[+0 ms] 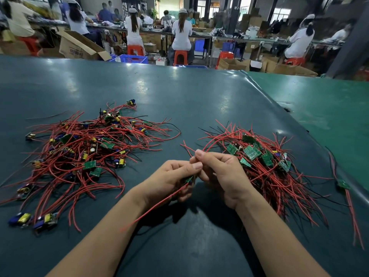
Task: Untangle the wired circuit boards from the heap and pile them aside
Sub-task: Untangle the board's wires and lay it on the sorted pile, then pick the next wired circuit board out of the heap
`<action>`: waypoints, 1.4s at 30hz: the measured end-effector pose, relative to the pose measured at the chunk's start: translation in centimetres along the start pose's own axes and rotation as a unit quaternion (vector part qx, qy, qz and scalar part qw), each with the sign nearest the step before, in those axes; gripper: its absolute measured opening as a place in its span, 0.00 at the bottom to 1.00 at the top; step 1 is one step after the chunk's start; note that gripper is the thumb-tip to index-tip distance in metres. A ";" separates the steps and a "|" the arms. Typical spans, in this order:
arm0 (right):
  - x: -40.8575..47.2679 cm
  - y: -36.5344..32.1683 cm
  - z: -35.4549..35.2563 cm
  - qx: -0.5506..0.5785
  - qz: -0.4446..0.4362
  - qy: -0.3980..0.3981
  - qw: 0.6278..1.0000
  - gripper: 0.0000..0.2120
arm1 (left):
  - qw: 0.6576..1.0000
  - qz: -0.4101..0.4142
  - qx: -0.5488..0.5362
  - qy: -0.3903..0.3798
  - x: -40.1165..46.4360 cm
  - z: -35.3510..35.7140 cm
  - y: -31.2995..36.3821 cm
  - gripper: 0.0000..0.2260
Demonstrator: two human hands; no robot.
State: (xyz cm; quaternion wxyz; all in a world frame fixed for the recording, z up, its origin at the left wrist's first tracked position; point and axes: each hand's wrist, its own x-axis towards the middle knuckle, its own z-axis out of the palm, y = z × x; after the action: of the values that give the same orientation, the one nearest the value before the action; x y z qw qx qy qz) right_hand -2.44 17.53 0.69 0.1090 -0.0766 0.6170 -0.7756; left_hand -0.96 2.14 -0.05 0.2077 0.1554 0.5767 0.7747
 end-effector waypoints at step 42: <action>-0.3 -1.0 -0.4 -0.141 -0.218 0.239 0.936 0.10 | 0.992 0.071 -0.059 0.090 -0.2 -3.2 1.3 0.18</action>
State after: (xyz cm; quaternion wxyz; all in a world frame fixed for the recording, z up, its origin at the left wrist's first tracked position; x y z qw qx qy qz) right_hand -2.31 18.24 1.56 -0.2253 -0.0364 0.6958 -0.6810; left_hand -2.50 -0.95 0.27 0.1081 0.1127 0.5342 0.8308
